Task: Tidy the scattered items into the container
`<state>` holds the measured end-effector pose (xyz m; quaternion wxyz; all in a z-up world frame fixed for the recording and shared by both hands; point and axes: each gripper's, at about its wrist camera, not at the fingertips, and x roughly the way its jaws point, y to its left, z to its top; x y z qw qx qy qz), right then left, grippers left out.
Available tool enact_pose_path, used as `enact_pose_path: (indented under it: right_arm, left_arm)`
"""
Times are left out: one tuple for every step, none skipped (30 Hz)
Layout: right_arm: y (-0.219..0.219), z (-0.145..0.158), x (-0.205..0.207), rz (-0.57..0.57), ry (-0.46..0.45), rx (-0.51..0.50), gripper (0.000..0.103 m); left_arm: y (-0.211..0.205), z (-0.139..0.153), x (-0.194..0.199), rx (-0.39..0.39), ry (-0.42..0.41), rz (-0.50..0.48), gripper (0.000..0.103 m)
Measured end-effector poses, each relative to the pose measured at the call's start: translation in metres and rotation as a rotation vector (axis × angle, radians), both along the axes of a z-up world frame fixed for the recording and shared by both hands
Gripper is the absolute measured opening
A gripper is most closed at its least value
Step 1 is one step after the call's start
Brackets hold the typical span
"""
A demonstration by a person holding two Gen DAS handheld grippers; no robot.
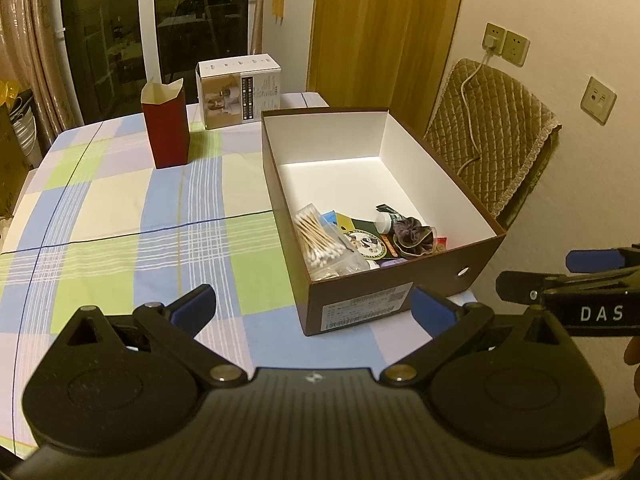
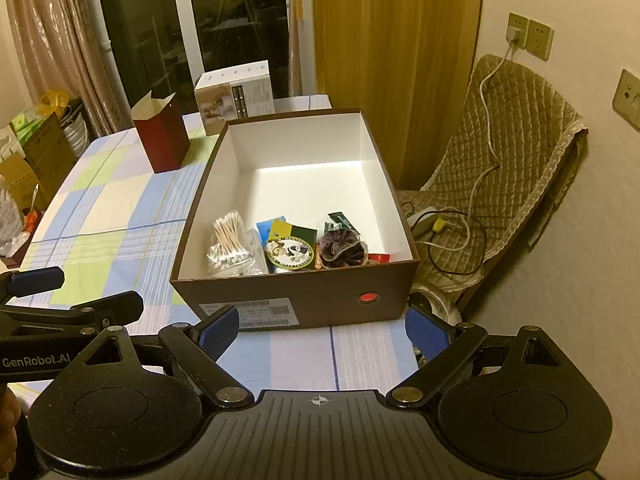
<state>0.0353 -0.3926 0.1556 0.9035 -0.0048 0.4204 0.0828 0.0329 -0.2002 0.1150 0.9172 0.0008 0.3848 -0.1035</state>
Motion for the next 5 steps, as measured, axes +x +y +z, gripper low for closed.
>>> enact_pose_path:
  right_arm:
    - [0.0000, -0.0005, 0.0006, 0.000, 0.001, 0.000, 0.095]
    - [-0.0003, -0.0010, 0.0011, 0.001, 0.002, 0.001, 0.095]
    - [-0.0004, -0.0016, 0.0016, 0.000, 0.003, 0.001, 0.095]
    - [-0.0002, -0.0019, 0.0018, 0.000, 0.004, 0.001, 0.095]
    - [-0.0004, -0.0022, 0.0019, 0.000, 0.005, 0.002, 0.095]
  left_arm:
    - [0.0001, -0.0003, 0.0001, 0.002, -0.002, 0.000, 0.102]
    - [0.0000, -0.0007, 0.0001, 0.003, -0.004, 0.000, 0.102]
    - [0.0001, -0.0010, 0.0000, 0.003, -0.006, 0.001, 0.102]
    - [-0.0001, -0.0013, 0.0000, 0.004, -0.007, 0.002, 0.102]
    - [-0.0003, -0.0019, 0.0004, 0.007, -0.006, 0.002, 0.102]
